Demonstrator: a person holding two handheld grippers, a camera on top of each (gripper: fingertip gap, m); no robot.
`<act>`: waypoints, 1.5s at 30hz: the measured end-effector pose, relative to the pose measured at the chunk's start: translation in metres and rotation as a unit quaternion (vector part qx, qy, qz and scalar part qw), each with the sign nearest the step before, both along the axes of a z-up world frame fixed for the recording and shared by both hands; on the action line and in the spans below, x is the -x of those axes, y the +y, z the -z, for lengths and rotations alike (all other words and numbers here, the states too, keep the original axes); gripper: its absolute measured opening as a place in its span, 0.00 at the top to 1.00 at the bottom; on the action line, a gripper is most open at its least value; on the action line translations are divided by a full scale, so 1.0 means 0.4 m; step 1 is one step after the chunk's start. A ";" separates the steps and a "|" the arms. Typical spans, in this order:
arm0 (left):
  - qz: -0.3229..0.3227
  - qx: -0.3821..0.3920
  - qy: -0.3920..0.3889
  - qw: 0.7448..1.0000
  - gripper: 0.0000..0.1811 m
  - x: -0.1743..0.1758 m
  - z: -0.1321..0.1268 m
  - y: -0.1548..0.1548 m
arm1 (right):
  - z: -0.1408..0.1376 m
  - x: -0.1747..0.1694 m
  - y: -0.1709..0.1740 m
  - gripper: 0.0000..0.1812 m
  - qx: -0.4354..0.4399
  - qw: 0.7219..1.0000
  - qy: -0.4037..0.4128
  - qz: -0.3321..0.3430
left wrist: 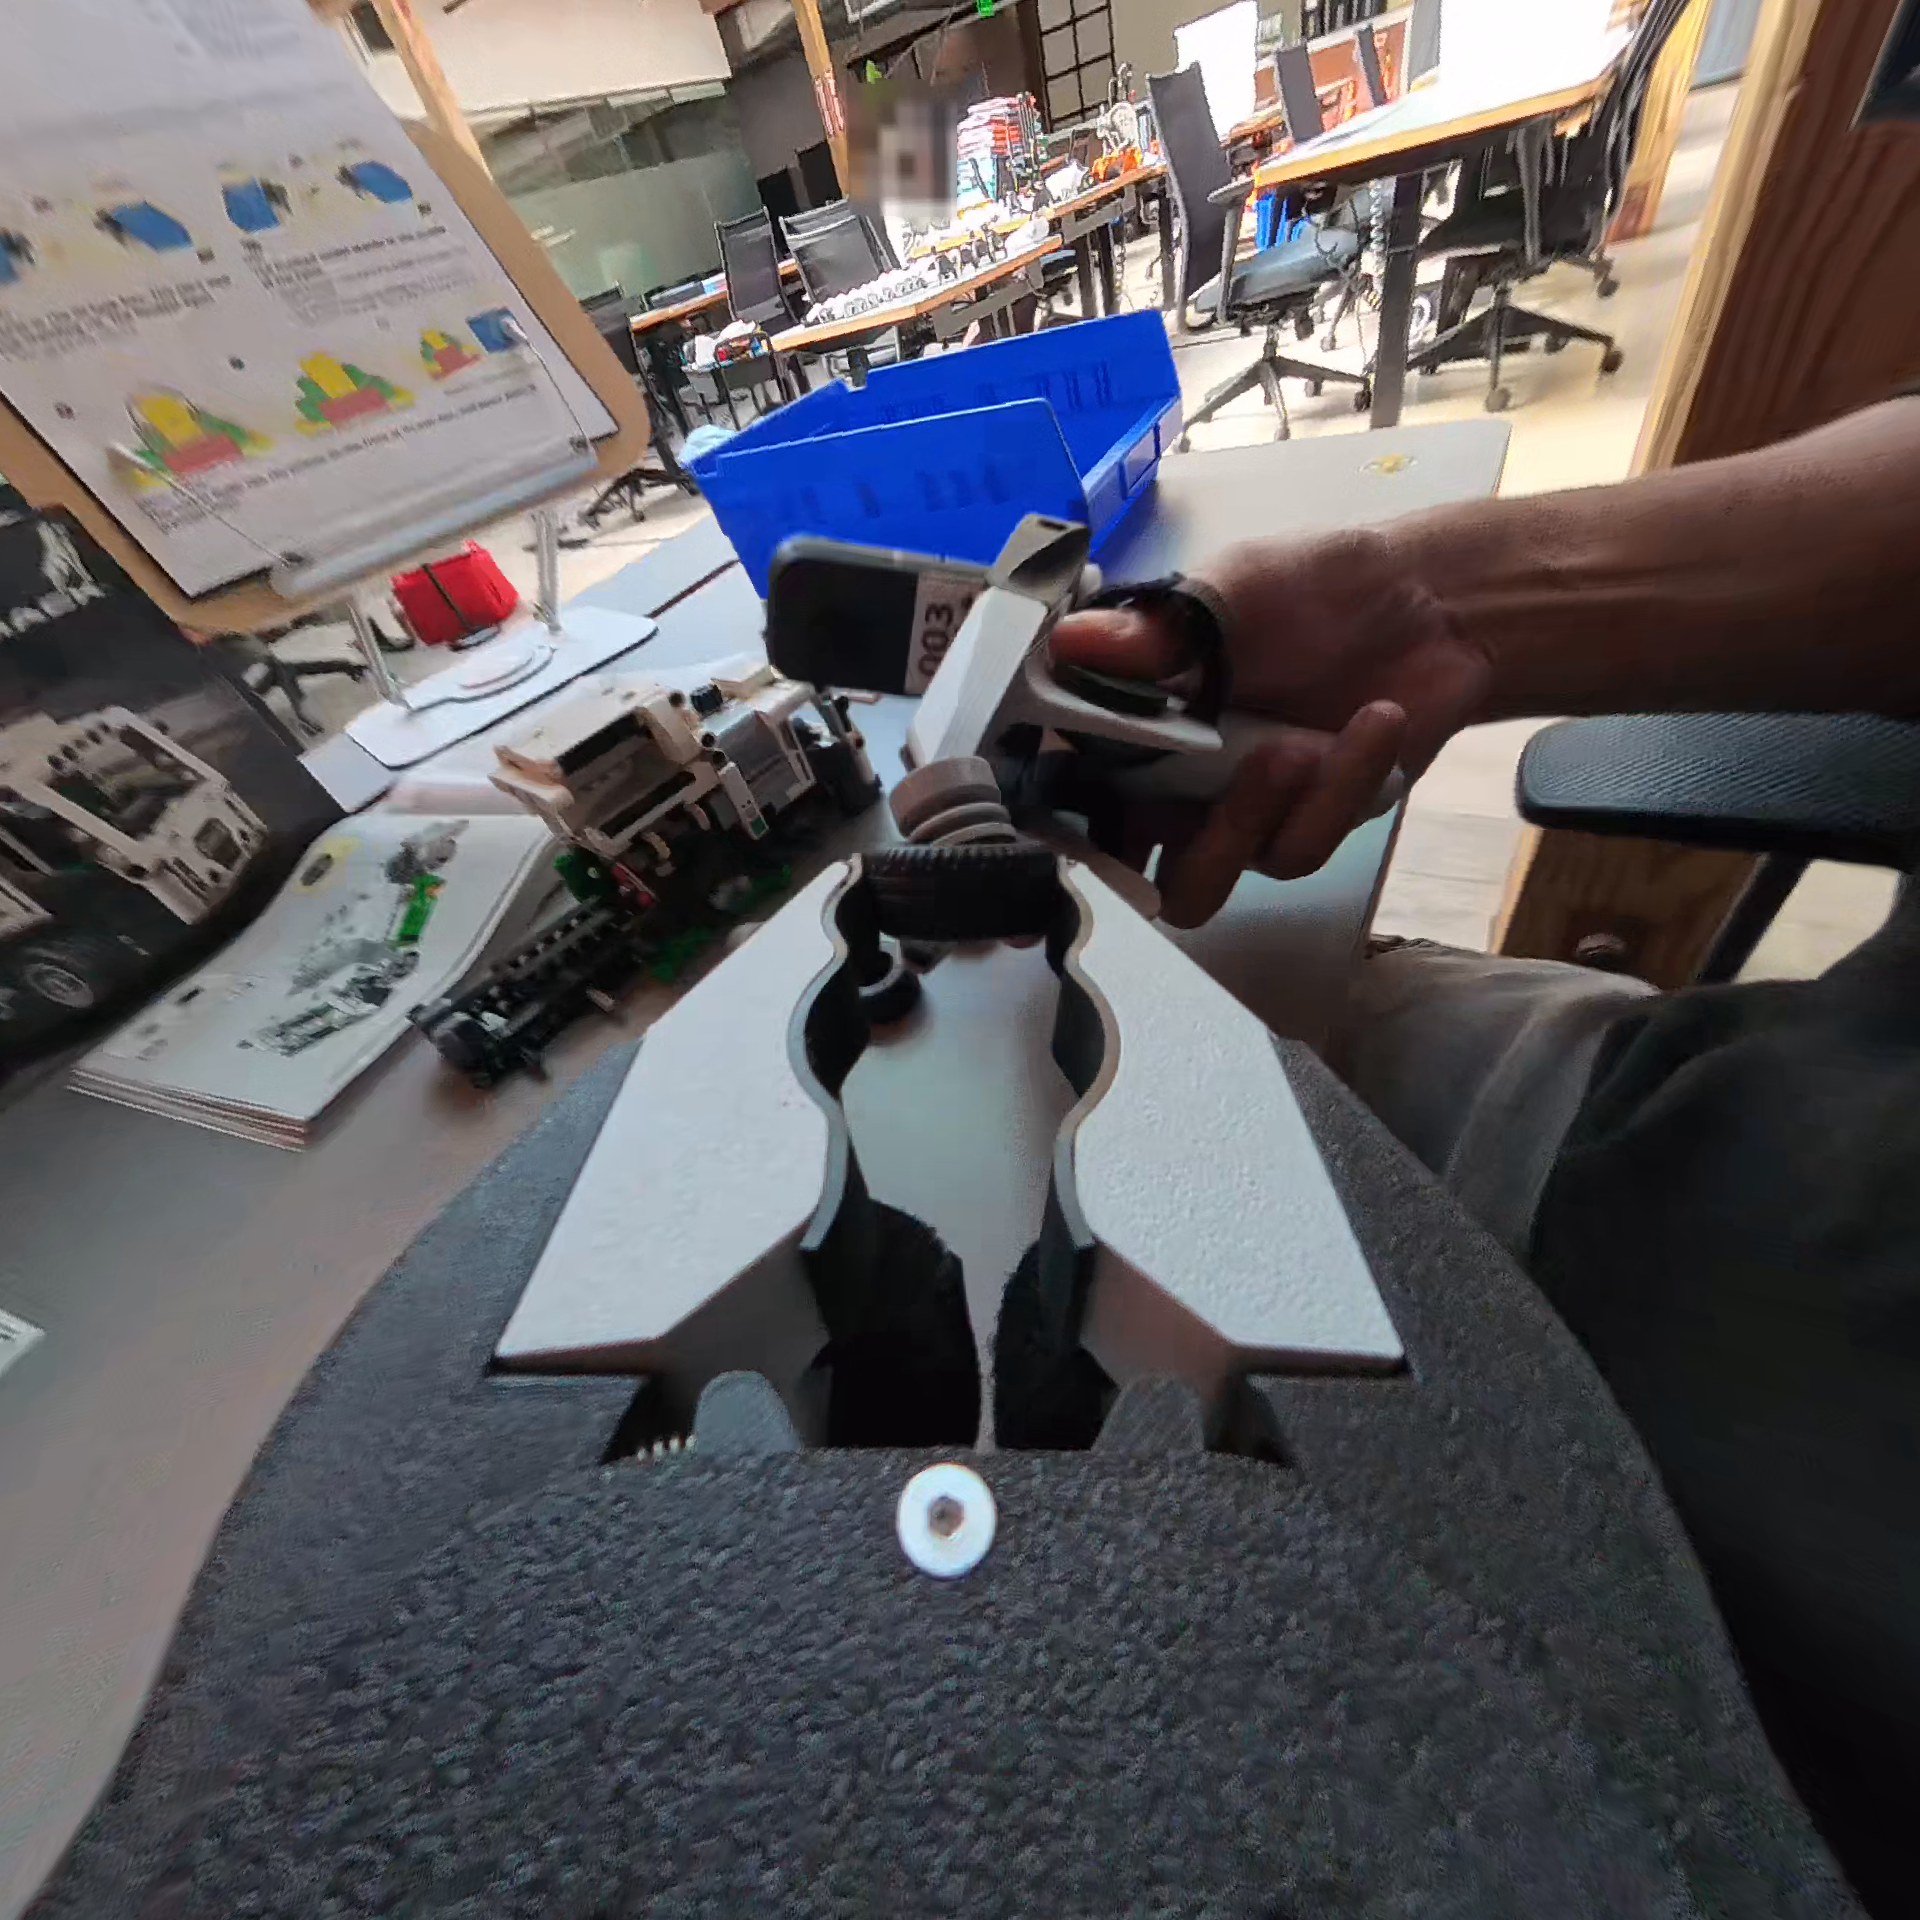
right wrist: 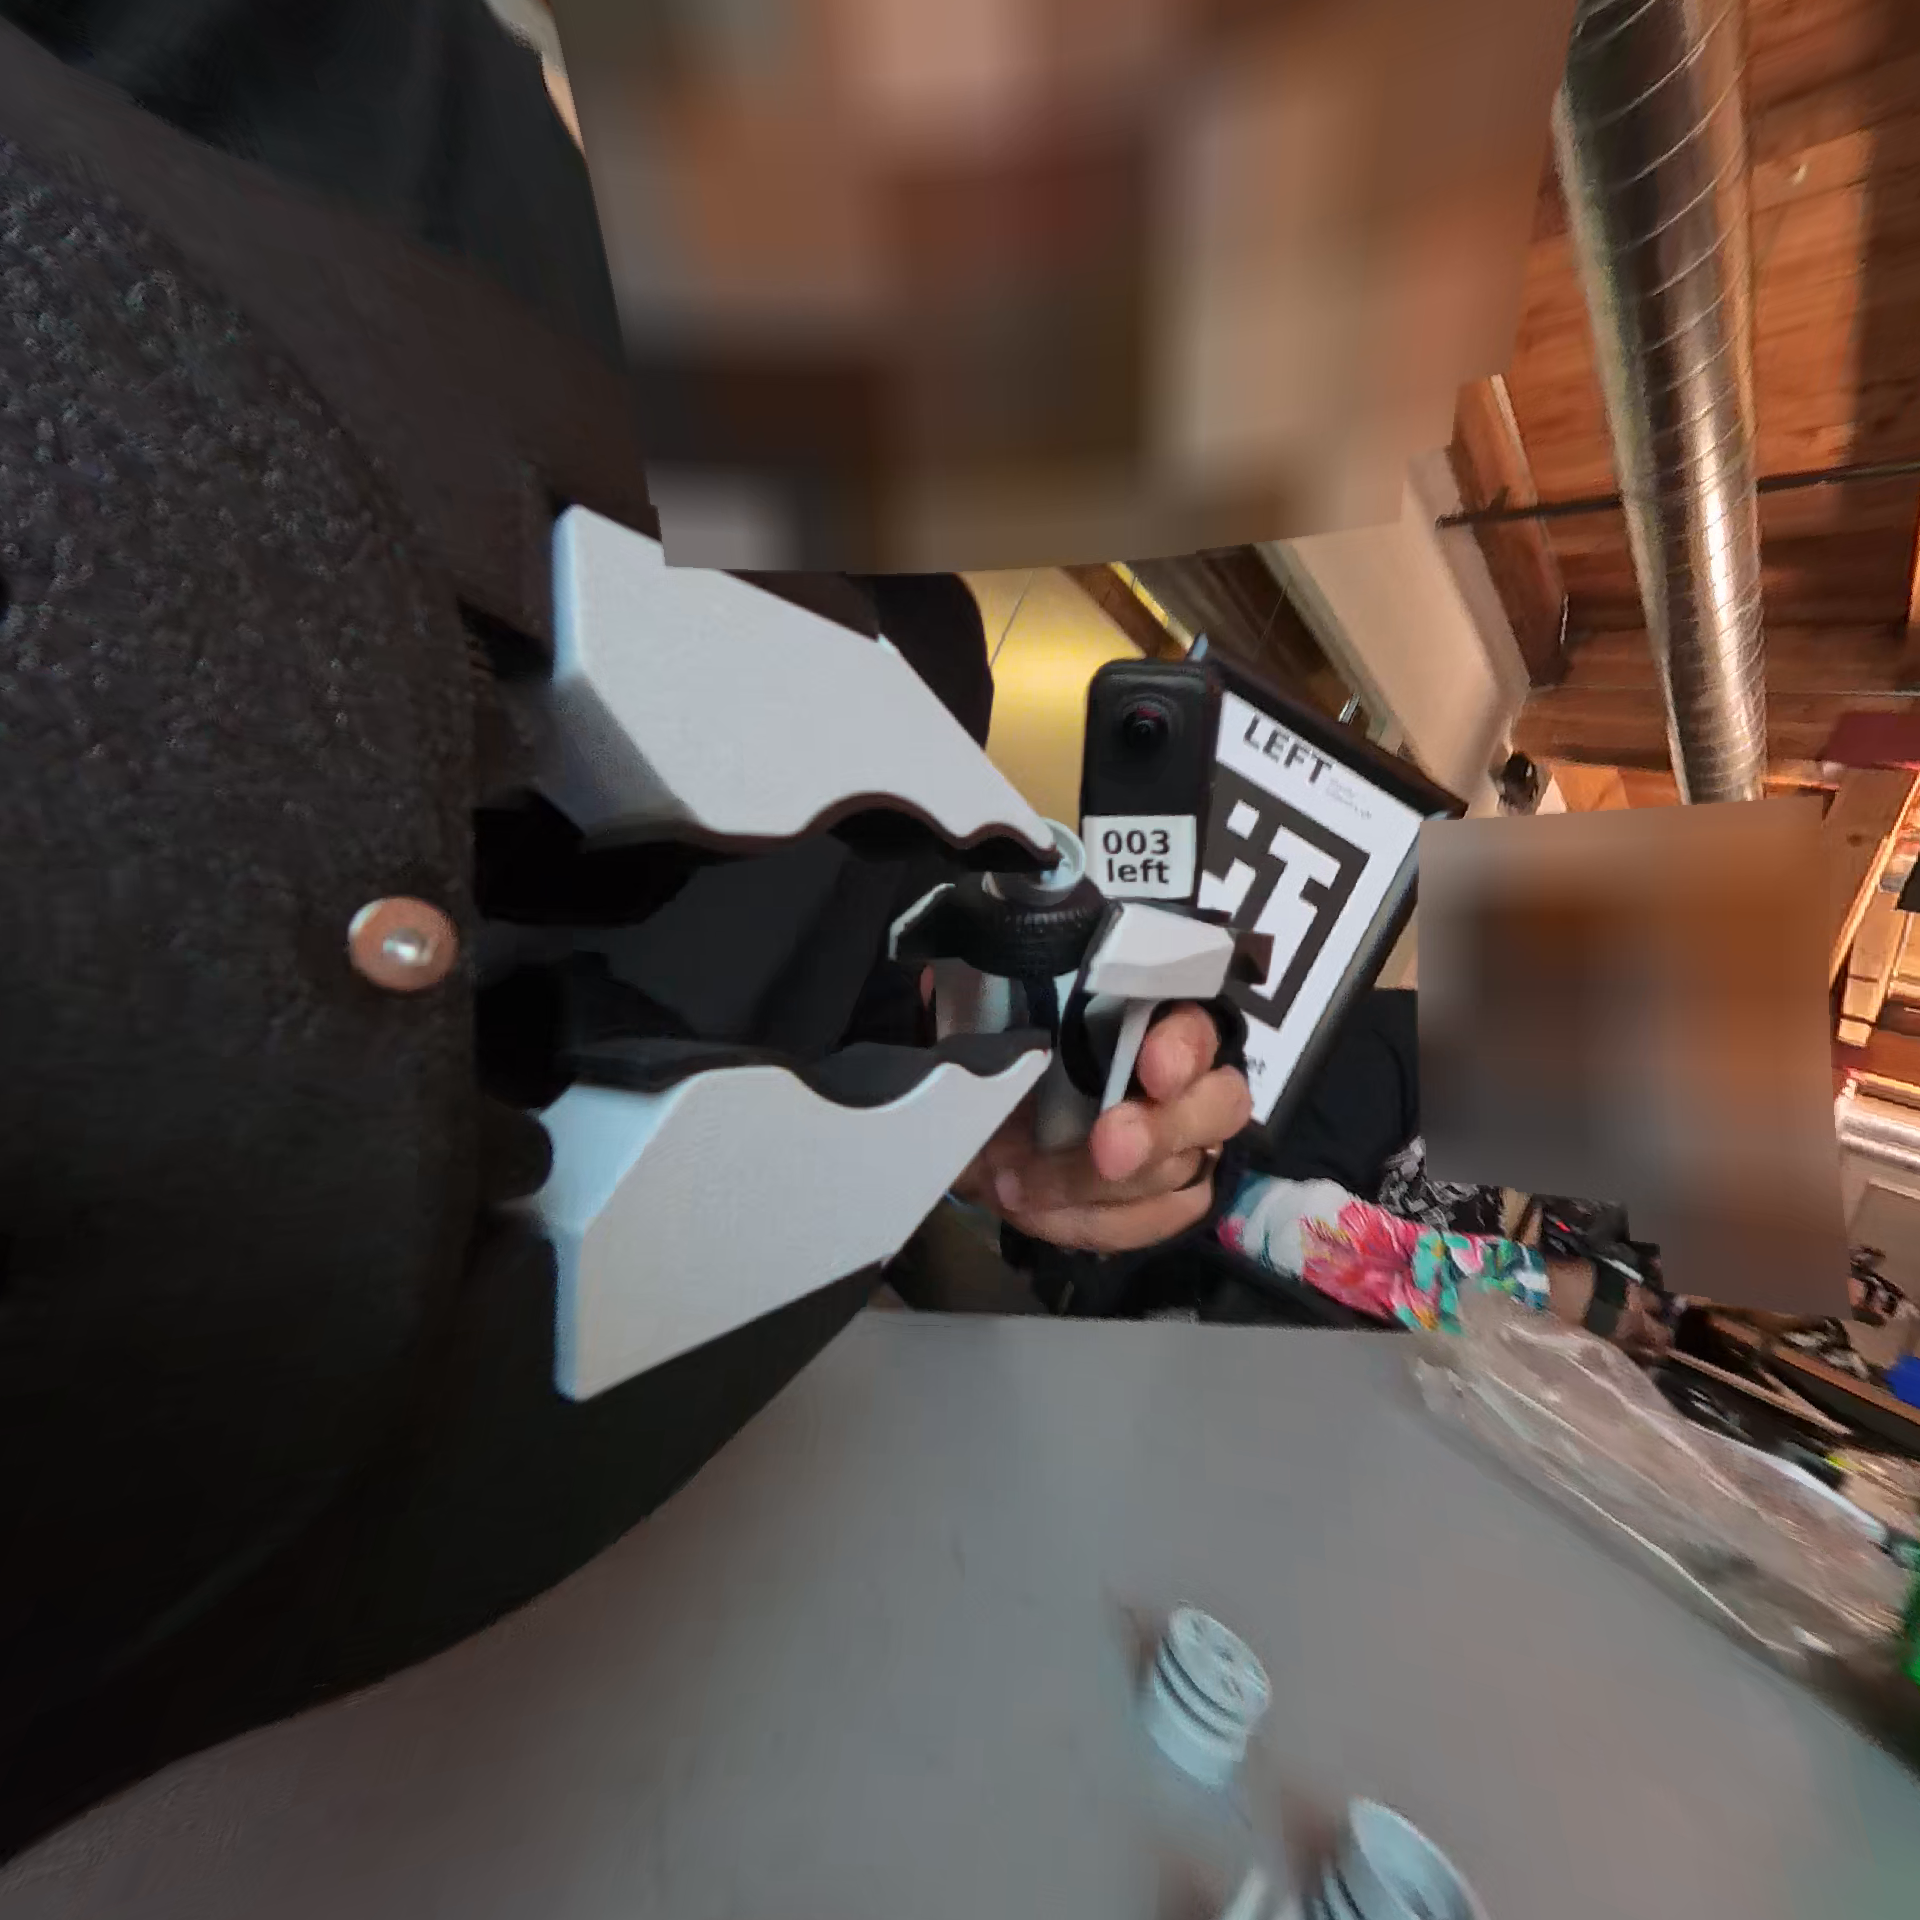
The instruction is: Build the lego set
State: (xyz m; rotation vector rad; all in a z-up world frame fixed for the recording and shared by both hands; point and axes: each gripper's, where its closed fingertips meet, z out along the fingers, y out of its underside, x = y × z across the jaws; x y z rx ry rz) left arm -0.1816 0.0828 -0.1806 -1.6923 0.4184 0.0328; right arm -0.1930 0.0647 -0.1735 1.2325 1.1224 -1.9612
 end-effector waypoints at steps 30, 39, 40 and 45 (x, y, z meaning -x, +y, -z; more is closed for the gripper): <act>-0.227 0.095 0.111 0.963 0.84 0.085 0.130 0.030 | 0.110 0.038 0.029 0.87 -0.707 0.653 0.181 0.204; -0.242 0.104 0.107 0.959 0.84 0.092 0.153 0.041 | 0.135 0.044 0.042 0.88 -0.694 0.669 0.168 0.204; -0.240 0.105 0.107 0.959 0.84 0.092 0.156 0.042 | 0.137 0.044 0.042 0.88 -0.684 0.681 0.166 0.203; -0.198 0.091 0.127 0.968 0.82 0.077 0.148 0.046 | 0.132 0.031 0.040 0.88 -0.591 0.770 0.165 0.174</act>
